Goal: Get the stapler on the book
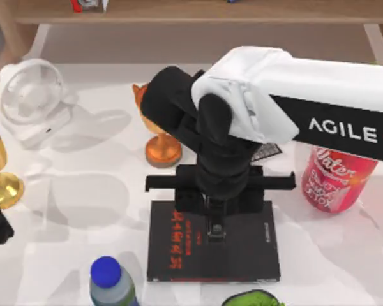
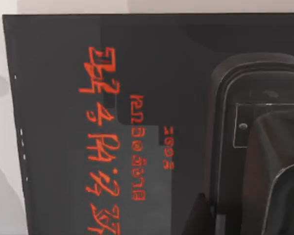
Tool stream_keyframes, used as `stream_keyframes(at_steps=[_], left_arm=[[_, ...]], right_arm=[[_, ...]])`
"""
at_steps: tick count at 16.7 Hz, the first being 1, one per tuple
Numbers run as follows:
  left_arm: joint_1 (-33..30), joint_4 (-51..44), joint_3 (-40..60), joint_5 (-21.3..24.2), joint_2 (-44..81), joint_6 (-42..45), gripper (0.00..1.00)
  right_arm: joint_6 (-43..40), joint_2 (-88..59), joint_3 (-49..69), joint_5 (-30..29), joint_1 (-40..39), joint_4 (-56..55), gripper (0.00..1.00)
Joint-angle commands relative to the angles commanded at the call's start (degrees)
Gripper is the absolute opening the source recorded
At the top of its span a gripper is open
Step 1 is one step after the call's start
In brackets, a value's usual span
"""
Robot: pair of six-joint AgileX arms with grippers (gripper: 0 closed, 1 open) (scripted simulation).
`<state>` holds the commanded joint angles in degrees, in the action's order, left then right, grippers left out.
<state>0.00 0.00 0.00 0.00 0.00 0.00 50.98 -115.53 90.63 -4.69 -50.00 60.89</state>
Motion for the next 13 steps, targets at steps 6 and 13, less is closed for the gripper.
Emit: stream_keyframes(at_steps=[6,13], left_arm=[[0.00,0.00,0.00,0.00,0.00,0.00,1.00],[0.00,0.00,0.00,0.00,0.00,0.00,1.00]], right_arm=[[0.23,-0.16,-0.48,0.11,-0.20,-0.18,0.00],[-0.03,-2.43,-4.41,0.10,-0.21,-6.22,0.00]])
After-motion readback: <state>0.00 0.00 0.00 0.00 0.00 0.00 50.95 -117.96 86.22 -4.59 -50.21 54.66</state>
